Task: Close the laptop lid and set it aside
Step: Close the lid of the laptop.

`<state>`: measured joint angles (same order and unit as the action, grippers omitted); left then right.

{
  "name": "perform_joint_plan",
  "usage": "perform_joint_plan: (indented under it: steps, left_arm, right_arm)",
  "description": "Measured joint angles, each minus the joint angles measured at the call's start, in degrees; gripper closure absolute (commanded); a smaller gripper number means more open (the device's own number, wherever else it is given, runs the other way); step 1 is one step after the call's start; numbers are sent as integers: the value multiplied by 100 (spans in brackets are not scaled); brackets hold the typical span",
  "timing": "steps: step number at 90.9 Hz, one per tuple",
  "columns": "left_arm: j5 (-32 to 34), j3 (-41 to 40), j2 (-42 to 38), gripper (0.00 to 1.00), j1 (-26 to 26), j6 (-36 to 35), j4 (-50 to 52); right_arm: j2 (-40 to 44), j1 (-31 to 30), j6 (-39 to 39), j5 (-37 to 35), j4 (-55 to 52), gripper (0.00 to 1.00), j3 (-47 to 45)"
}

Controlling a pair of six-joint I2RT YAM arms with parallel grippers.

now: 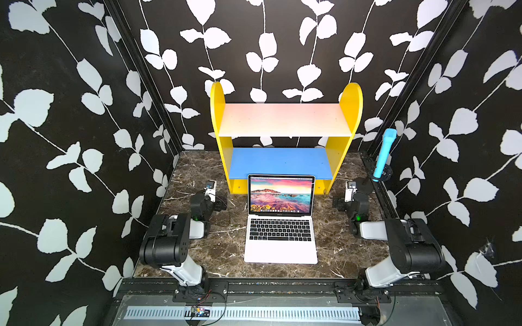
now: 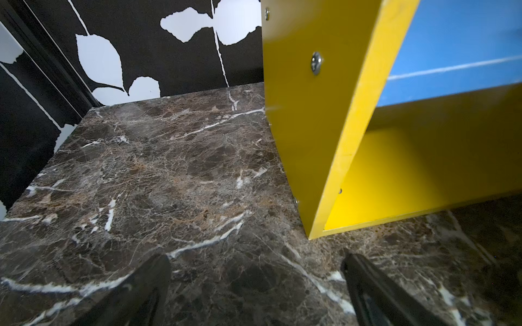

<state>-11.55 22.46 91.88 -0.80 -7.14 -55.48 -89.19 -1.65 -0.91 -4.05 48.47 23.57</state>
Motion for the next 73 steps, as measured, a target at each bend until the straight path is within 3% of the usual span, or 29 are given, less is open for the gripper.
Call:
perform_joint_plan:
  steps: [52, 73]
  left_arm:
    - [393, -13, -50, 2, 24, 48, 39]
    - [859, -87, -1469, 2, 72, 240, 997]
  right_arm:
    - [227, -2, 4, -57, -216, 1, 0]
    - [1648, -24, 332, -286, -1991, 1, 599]
